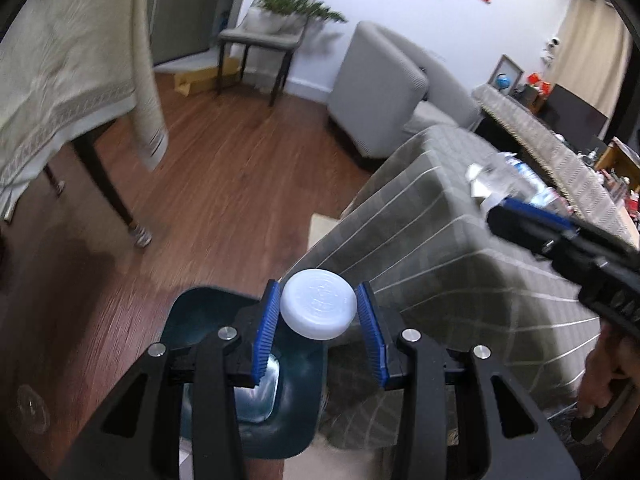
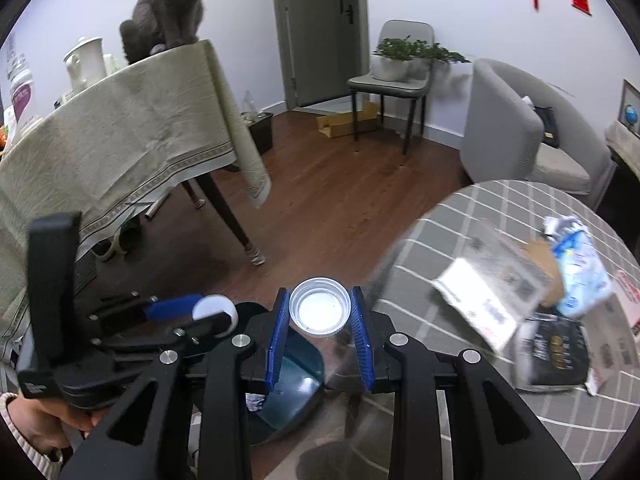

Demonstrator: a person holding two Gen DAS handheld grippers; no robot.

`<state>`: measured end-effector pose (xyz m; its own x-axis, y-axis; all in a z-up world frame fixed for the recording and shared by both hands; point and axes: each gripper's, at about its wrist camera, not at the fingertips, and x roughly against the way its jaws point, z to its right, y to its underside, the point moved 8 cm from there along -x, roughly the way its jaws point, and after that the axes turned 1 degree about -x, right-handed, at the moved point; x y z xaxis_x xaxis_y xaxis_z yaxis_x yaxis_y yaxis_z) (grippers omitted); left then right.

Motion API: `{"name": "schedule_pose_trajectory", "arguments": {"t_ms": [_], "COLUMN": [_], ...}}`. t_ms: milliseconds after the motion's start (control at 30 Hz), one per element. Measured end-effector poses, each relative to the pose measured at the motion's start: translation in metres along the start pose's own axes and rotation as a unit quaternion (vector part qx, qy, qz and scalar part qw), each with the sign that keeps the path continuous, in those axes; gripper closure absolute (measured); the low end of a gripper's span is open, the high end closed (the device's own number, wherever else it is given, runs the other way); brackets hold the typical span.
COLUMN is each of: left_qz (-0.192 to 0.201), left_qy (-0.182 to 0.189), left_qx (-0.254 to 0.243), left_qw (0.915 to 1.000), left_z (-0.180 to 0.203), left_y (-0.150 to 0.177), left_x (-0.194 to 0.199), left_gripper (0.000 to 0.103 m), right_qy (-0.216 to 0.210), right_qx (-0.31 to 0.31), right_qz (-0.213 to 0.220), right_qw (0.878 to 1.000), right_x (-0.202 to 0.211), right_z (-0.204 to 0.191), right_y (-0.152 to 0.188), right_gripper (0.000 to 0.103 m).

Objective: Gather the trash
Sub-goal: 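Carry both items over the teal bin and open both grippers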

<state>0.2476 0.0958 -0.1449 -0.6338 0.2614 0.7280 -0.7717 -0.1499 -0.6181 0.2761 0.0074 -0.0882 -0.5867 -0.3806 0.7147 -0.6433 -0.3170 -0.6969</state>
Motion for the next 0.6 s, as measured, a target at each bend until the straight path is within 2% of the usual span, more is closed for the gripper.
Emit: {"name": "schedule_pose_trajectory", "arguments": {"t_ms": [333,600], "left_qz": [-0.059,-0.119], "left_qy": [-0.017,-0.041], "left_qx": [0.051,0.077], "left_qw": [0.9968,0.989], "left_z": [-0.06,-0.1], "left_y": [0.041,0.088], "left_x": [-0.019,-0.036], "left_gripper": [0.061,0.061], "right_qy": [-0.025,-0.035], "right_qx": [0.022,0.039], "right_qz": [-0.036,-0.068], "right_qw": [0.999,0.996], "right_x": [-0.039,-0.065], "right_z": [-0.044,-0.073], "right_y": [0.004,0.014], "right_gripper": [0.073,0.072]}}
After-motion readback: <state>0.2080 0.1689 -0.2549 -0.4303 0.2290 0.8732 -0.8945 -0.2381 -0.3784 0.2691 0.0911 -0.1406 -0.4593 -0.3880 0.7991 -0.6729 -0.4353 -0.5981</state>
